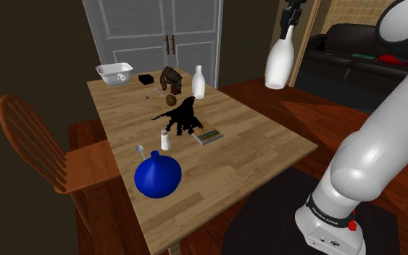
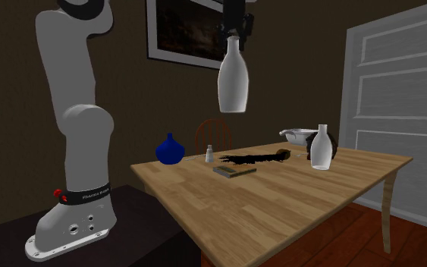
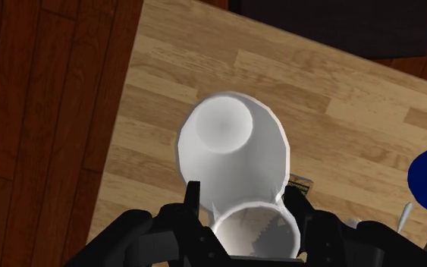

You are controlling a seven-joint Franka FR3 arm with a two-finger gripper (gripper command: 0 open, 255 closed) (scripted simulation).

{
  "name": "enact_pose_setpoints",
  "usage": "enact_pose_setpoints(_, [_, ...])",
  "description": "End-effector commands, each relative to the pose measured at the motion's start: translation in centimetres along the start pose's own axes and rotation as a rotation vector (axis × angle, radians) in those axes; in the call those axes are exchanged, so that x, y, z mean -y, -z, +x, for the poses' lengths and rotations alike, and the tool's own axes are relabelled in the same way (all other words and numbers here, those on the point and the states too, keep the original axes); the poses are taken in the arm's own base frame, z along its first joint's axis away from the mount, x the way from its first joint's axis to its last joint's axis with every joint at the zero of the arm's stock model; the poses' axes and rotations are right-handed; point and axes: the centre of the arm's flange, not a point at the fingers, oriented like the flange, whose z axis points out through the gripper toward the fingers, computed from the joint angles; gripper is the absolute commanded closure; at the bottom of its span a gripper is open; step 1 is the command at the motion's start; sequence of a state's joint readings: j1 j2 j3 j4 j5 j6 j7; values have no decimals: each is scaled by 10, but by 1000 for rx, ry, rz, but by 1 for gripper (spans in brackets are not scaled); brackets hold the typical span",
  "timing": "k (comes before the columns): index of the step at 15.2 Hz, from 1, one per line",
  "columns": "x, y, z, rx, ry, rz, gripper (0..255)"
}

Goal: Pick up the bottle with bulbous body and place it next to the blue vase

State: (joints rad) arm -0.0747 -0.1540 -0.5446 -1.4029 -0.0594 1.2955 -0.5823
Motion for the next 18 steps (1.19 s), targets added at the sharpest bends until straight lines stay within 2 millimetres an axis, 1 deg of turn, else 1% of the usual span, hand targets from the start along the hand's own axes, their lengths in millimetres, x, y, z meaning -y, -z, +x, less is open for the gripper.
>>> enact_pose_setpoints(1, [21, 2, -1, 0, 0, 0, 255])
enact_pose_setpoints(18, [246, 1, -1, 0, 0, 0, 255])
